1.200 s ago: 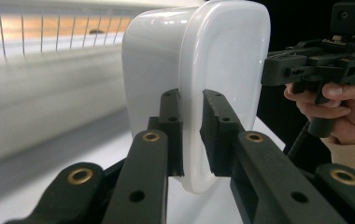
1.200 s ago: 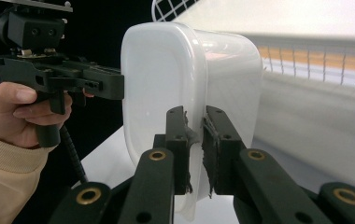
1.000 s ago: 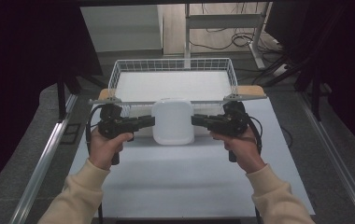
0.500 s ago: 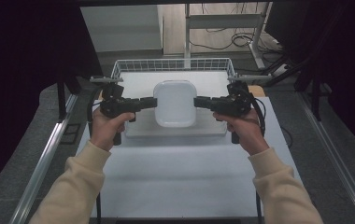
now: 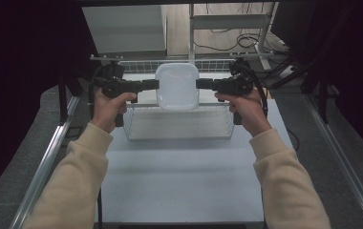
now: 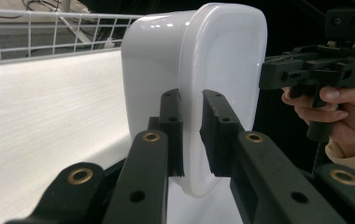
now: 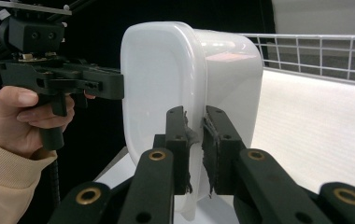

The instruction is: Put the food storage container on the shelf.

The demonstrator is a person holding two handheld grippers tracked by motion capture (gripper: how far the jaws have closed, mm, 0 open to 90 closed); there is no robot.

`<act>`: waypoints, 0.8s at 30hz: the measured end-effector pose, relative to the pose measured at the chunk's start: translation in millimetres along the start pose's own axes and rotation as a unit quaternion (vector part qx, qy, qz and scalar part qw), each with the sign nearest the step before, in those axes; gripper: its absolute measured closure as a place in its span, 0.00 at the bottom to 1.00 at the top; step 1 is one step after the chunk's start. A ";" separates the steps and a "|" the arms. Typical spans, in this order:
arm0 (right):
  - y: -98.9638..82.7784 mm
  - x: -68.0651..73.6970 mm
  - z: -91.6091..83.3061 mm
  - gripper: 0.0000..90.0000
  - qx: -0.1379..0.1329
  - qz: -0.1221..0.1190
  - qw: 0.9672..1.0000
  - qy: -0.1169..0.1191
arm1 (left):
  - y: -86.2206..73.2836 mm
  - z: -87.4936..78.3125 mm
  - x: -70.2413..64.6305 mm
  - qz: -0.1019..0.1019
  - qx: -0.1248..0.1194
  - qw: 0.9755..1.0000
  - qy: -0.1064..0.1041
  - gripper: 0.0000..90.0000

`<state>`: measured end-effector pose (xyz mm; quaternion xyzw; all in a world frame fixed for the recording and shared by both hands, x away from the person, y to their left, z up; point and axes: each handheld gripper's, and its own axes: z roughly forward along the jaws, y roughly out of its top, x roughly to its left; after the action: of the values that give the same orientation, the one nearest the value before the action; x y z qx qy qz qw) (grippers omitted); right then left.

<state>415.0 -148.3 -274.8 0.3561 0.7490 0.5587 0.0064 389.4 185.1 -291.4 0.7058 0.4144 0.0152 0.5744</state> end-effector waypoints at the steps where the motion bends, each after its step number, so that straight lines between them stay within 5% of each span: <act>1: 0.0 0.0 0.0 0.89 0.000 0.000 1.000 0.000 | 1.4 0.7 1.8 -0.002 0.000 1.000 -0.001 0.88; 15: 7.9 -32.0 21.1 0.89 0.018 0.046 0.999 -0.018 | 11.8 26.8 26.7 -0.044 0.010 0.999 0.013 0.88; 24: 13.9 -52.5 25.4 0.87 0.025 0.111 0.993 0.008 | 21.0 35.7 41.4 -0.091 0.010 0.996 -0.006 0.88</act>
<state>471.8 -153.8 -293.1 0.4324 0.7187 0.5399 -0.0706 446.3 181.6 -305.1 0.6714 0.4731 -0.0456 0.5687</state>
